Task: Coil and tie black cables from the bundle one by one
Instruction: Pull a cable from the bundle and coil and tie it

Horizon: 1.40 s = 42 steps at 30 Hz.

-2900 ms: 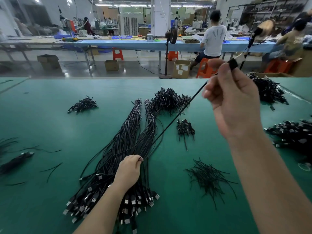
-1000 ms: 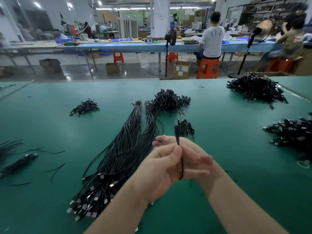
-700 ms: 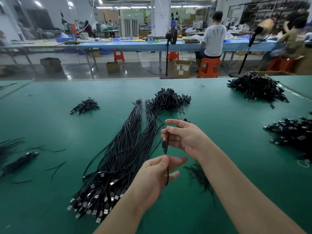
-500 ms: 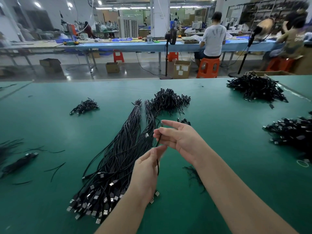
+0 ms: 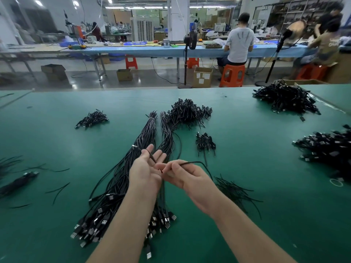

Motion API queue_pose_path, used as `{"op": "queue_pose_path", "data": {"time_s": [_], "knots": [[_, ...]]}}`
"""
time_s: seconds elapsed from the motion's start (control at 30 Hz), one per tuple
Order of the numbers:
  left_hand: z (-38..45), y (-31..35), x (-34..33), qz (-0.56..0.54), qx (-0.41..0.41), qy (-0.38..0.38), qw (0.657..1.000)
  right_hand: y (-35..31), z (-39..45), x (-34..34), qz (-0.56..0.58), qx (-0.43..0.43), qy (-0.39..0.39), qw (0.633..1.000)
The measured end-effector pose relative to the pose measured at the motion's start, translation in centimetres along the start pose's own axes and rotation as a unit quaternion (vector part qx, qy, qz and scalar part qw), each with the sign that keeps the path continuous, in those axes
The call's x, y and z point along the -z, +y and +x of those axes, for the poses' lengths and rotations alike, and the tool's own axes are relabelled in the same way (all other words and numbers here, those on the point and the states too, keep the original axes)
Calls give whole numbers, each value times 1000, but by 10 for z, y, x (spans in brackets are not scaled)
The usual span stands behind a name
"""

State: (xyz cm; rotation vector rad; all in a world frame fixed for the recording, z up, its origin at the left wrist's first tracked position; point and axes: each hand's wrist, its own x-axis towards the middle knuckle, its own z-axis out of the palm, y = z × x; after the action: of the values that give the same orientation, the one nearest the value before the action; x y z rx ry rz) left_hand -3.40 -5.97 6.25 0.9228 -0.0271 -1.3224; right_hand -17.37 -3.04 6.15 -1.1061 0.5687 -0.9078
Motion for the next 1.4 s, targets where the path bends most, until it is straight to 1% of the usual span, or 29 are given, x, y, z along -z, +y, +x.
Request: {"op": "queue_pose_path", "data": {"time_s": [0.1,0.2,0.27,0.4,0.5,0.63,0.73,0.9,1.1,1.2,1.3,1.37,1.4], "knots": [[-5,8,-4,-46,-36,-32,998,6,-2,0,111,-37,30,993],[-13,13,-12,-78,-70,-49,993,13,-1,-1,202,-57,65,976],[-16,14,-15,-85,-83,-58,991,20,-2,-5,228,-78,83,967],[-20,10,-12,-53,-92,-84,991,29,0,-10,285,-111,102,947],[-19,5,-8,-40,-95,-108,989,22,4,-5,312,-112,109,937],[-18,3,-4,-40,-101,-130,986,13,7,0,306,-113,110,939],[-16,3,-2,-49,-91,-138,985,14,8,5,306,-107,114,939],[-12,9,0,-45,-90,-128,987,26,4,14,270,-107,99,952],[-15,13,-4,-76,-88,-127,985,33,3,8,269,-125,70,952],[-18,12,-2,-63,-90,-139,984,37,5,8,270,-145,81,948],[-23,9,2,-20,-72,-178,981,37,10,12,261,-186,142,937],[-29,7,7,22,-43,-231,972,32,15,16,234,-206,164,936],[-31,5,11,44,-24,-261,964,27,17,19,204,-213,163,941]]}}
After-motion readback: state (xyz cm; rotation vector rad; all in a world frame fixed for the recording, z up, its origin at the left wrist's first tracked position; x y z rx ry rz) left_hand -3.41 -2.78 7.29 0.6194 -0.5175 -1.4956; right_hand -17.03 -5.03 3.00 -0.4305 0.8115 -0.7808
